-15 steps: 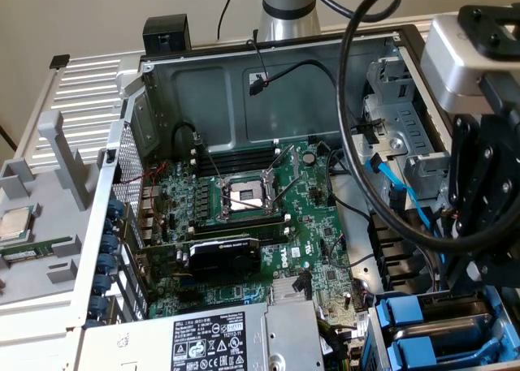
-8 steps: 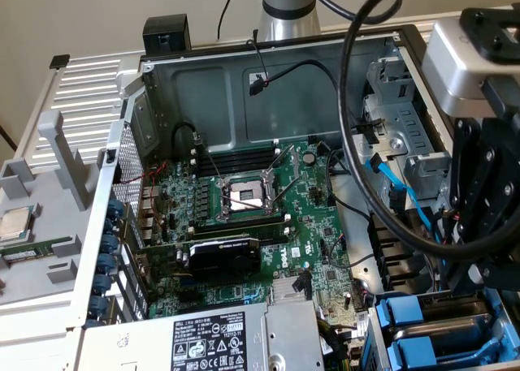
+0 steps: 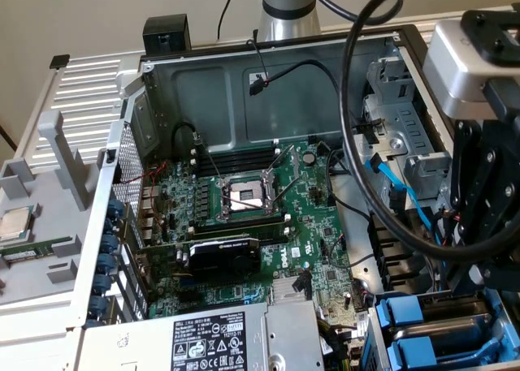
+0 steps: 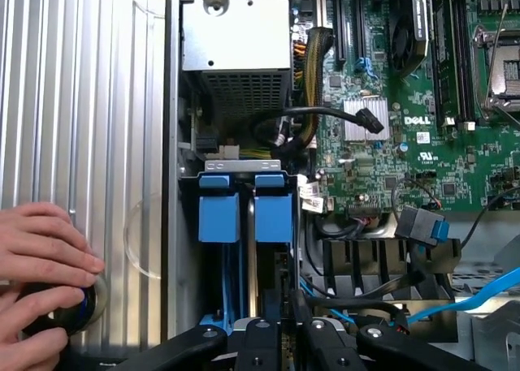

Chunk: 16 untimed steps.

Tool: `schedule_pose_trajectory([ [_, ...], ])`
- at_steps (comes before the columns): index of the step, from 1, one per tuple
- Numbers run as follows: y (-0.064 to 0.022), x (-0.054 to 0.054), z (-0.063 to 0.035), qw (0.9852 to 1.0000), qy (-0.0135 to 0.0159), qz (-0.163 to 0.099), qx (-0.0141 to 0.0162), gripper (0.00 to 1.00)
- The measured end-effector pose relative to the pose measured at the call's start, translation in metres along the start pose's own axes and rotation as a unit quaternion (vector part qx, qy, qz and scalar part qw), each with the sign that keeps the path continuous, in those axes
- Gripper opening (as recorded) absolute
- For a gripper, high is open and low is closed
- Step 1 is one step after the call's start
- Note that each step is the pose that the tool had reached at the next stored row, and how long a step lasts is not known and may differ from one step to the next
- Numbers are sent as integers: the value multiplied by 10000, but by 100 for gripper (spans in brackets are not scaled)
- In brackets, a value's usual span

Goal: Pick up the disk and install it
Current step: 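Insert the first disk wire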

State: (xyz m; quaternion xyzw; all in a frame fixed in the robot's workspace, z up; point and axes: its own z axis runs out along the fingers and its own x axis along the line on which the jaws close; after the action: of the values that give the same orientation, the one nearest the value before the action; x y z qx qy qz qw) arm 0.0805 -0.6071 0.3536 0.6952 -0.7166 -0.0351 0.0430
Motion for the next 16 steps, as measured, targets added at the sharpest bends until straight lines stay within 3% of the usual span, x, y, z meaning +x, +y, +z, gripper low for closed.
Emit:
schedule_pose_trajectory([
  [6, -1, -5, 6, 10000, -1, -1, 13, 17],
  [8, -1, -6, 15, 10000, -3, 0, 39, 17],
  [11, 11, -5, 30, 9999, -10, 0, 120, 17],
  [16, 49, -4, 44, 9999, -17, 0, 144, 17],
])
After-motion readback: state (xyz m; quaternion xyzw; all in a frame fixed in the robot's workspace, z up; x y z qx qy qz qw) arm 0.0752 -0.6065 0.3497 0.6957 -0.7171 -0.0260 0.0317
